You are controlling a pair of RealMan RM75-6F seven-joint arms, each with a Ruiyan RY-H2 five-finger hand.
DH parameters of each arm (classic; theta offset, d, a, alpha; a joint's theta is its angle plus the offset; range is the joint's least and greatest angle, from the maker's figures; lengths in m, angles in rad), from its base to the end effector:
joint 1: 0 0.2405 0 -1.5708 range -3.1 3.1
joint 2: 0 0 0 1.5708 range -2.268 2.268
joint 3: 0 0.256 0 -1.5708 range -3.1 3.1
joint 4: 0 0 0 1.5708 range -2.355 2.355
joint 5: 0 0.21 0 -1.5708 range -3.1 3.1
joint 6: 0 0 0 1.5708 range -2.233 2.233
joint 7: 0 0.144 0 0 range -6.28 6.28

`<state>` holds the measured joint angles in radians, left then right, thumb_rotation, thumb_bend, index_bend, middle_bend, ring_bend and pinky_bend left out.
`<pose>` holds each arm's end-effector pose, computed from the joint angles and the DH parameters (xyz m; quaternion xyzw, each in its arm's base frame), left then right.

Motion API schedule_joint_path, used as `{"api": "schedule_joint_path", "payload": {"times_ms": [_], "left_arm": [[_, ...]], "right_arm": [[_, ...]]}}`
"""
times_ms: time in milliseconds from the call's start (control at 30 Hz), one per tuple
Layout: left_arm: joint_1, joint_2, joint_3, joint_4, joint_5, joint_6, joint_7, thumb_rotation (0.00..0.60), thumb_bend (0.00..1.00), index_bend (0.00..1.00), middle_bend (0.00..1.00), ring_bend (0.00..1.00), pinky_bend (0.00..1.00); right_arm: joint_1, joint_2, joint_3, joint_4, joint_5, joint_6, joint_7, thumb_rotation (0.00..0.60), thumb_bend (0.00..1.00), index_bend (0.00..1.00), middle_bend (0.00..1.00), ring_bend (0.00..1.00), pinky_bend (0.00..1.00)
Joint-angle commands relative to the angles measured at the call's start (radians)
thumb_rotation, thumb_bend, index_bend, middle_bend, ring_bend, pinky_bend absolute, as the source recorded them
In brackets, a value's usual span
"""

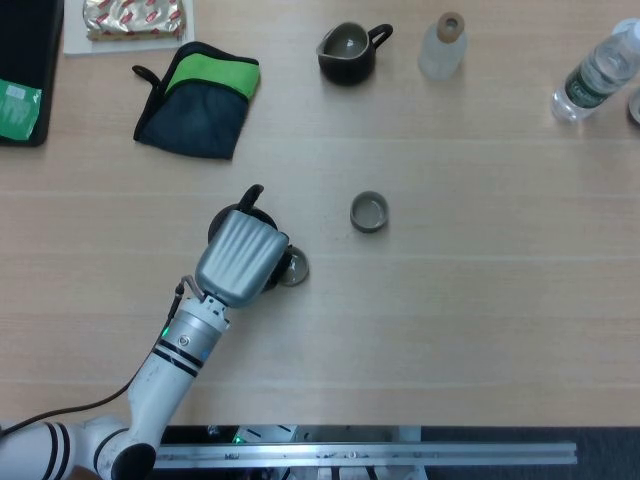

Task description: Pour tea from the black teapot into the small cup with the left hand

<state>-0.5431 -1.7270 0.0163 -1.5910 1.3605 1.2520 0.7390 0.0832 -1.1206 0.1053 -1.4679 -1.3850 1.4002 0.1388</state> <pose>-0.1350 0.2328 -0.0576 -0.7851 -0.2506 -0.3666 0.4318 -0.3542 -0.1930 0.1805 0.5494 -0.4199 0.3682 0.6215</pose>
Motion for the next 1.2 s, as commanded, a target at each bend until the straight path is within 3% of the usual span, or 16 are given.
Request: {"api": "schedule_joint_path", "payload": {"times_ms": [33,1200], "left_arm": [[0.005,-0.009,0.003,0.014,0.015,0.005,0.006,0.593,0.47,0.96,1.0,0.92,0.2],[0.034,-0.02,-0.01,0.074,0.121,0.011,0.05,0.6,0.47,0.96,1.0,0.92,0.2]], "right_arm": [[-0.001,0.0,0.0,0.001,0.001,0.0,0.002,0.6,0.11,0.27,0.36,0.29,0.32],[-0.004,0.0,0.002,0.0,0.002,-0.002,0.003,0.6,0.11,0.27,0.36,0.29,0.32]]}}
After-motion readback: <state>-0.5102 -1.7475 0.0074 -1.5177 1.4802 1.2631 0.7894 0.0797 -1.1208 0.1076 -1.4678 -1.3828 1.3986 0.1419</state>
